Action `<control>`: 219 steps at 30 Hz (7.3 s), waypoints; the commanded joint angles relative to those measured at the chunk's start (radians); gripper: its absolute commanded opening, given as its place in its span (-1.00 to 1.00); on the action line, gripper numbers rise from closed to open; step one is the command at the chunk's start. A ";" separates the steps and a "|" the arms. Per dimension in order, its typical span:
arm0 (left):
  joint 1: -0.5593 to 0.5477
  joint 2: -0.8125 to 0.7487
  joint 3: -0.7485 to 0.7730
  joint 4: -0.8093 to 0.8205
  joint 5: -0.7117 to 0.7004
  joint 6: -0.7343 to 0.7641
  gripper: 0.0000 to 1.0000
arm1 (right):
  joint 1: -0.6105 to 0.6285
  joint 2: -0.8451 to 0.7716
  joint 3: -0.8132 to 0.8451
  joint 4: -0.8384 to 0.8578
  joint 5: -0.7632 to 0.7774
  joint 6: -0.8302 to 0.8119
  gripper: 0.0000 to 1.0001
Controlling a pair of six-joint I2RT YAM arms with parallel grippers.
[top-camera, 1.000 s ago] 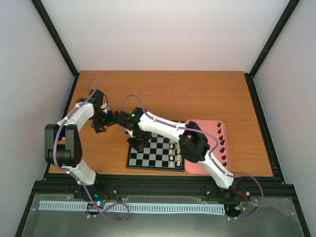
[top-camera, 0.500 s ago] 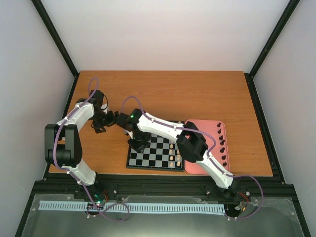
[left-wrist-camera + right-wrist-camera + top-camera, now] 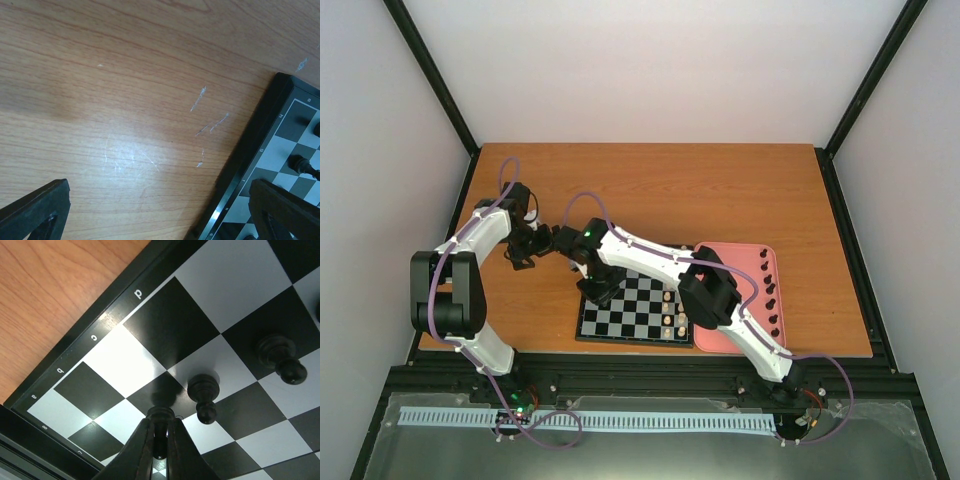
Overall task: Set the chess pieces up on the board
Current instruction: Place the chess piece on the chessboard, then pick up the chess piece from the storage box, then place the chess piece on the chessboard.
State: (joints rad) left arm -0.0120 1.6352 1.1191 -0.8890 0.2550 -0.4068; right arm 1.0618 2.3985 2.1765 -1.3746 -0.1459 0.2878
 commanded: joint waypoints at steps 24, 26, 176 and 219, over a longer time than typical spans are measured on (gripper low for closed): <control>0.003 -0.015 0.008 0.006 0.002 -0.007 1.00 | -0.002 -0.016 0.026 -0.008 -0.004 -0.027 -0.49; 0.003 -0.016 0.011 0.005 0.003 -0.007 1.00 | -0.002 -0.018 0.025 -0.003 -0.013 -0.032 -0.48; 0.003 -0.005 0.049 0.001 0.007 -0.012 1.00 | 0.108 -0.141 -0.176 0.123 0.085 0.189 -0.94; 0.004 0.005 0.050 0.005 0.010 -0.006 1.00 | 0.079 -0.092 -0.149 0.124 0.074 0.139 -0.63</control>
State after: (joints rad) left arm -0.0120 1.6474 1.1572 -0.8944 0.2577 -0.4038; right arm 1.1458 2.2978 2.0037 -1.2388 -0.0864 0.4316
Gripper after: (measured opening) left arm 0.999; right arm 0.176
